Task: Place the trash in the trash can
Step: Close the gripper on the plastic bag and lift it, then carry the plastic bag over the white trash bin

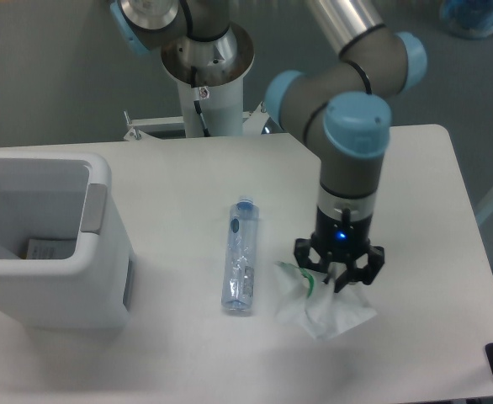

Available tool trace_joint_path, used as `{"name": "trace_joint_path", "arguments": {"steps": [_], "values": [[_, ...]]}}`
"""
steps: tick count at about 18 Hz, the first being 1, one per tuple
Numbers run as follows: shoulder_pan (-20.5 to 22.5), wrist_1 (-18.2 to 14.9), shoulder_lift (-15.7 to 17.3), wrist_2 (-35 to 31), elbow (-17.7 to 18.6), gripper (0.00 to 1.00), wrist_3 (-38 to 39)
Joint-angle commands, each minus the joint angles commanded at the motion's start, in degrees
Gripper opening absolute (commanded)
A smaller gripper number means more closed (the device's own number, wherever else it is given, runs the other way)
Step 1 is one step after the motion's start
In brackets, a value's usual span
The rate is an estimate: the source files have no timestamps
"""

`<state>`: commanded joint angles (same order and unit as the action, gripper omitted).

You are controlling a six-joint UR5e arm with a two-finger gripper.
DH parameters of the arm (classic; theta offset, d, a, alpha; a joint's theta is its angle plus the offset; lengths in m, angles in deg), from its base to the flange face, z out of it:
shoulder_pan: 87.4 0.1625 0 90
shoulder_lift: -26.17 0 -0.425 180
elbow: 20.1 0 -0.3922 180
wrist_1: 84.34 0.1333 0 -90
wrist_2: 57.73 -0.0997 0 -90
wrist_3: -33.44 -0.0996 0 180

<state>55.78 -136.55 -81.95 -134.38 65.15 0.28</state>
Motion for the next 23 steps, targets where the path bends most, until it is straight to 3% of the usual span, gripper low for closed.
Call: {"name": "trace_joint_path", "arguments": {"steps": [6,11,19,23], "values": [[-3.43,0.0,7.48,7.56,0.35,0.2,3.88],[-8.18,0.0,11.79,9.06,0.79,0.23,6.52],[-18.81,-0.61,14.78,9.06,2.02,0.23,11.97],[-22.77,-0.97,15.48,8.97,6.32,0.23,11.98]]}}
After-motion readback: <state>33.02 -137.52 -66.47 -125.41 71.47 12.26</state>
